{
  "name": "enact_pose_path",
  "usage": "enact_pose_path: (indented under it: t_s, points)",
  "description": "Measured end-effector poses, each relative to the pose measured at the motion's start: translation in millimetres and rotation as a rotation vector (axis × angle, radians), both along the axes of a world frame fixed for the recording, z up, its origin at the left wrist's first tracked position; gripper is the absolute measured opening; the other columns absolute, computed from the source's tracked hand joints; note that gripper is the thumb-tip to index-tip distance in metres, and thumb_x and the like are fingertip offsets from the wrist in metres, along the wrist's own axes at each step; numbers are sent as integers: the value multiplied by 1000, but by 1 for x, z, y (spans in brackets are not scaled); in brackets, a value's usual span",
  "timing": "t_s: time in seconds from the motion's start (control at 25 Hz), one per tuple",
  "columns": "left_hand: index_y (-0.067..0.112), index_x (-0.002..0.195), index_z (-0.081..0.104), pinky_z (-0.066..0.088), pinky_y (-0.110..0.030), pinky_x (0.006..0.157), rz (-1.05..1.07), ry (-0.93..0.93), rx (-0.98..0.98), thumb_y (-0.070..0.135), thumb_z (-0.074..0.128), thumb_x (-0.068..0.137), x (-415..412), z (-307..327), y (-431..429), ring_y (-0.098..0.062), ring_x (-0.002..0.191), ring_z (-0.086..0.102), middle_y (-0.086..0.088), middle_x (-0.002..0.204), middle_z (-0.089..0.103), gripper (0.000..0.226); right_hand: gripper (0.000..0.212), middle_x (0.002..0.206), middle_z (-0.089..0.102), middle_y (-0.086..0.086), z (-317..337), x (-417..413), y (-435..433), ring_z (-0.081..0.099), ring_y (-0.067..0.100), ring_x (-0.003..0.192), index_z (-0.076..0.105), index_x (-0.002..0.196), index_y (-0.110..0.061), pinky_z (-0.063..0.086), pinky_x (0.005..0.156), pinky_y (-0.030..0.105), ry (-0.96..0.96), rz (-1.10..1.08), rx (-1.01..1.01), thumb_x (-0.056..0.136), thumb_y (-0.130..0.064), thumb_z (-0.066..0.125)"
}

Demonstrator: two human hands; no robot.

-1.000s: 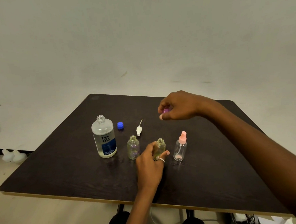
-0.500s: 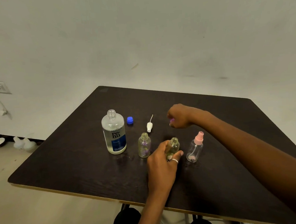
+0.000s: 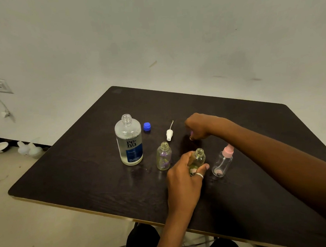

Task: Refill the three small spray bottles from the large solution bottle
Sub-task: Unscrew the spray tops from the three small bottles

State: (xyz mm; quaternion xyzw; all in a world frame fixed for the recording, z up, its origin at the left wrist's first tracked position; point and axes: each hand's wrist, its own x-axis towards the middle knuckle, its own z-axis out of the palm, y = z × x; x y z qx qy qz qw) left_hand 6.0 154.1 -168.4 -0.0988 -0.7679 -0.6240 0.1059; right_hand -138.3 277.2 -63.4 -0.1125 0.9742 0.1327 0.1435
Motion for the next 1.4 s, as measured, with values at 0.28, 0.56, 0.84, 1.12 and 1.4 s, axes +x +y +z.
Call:
enact_pose_path:
  t_s: [0.28, 0.56, 0.84, 1.12, 1.4]
  points:
    - [32, 119, 66, 57, -22, 84, -2, 11, -7, 34, 81, 80, 1, 2, -1, 3, 96, 67, 14, 106, 72, 42, 28, 95, 66, 9, 4, 2, 2, 64, 25, 85, 65, 100, -9, 57, 78, 39, -5, -8, -24, 81, -28, 73]
    - [31, 119, 66, 58, -26, 86, 5, 18, -12, 35, 81, 80, 1, -1, 0, 1, 98, 67, 14, 107, 72, 41, 52, 109, 67, 9, 32, 19, 8, 61, 25, 96, 61, 121, -10, 53, 83, 37, 71, 34, -73, 80, -40, 73]
    - [27, 127, 63, 57, -27, 90, 40, 0, -42, 35, 80, 82, -2, 4, 2, 0, 105, 65, 13, 115, 70, 49, 51, 119, 65, 5, 69, 63, 25, 61, 22, 106, 58, 128, -13, 51, 92, 37, 143, 42, -181, 85, -38, 70]
    - [24, 145, 47, 50, -32, 104, 37, -102, -64, 42, 84, 75, -4, 3, 3, -7, 124, 58, 6, 134, 63, 81, 41, 114, 68, -1, 88, 106, 37, 62, 14, 102, 64, 120, -17, 51, 89, 31, 195, 50, -309, 90, -44, 63]
    - [17, 154, 30, 40, -36, 113, 53, -142, -164, 49, 85, 70, 12, 10, 0, -17, 141, 41, -2, 153, 45, 105, 38, 102, 70, -6, 77, 142, 39, 64, 9, 91, 69, 109, -20, 54, 80, 27, 122, 13, -350, 88, -50, 62]
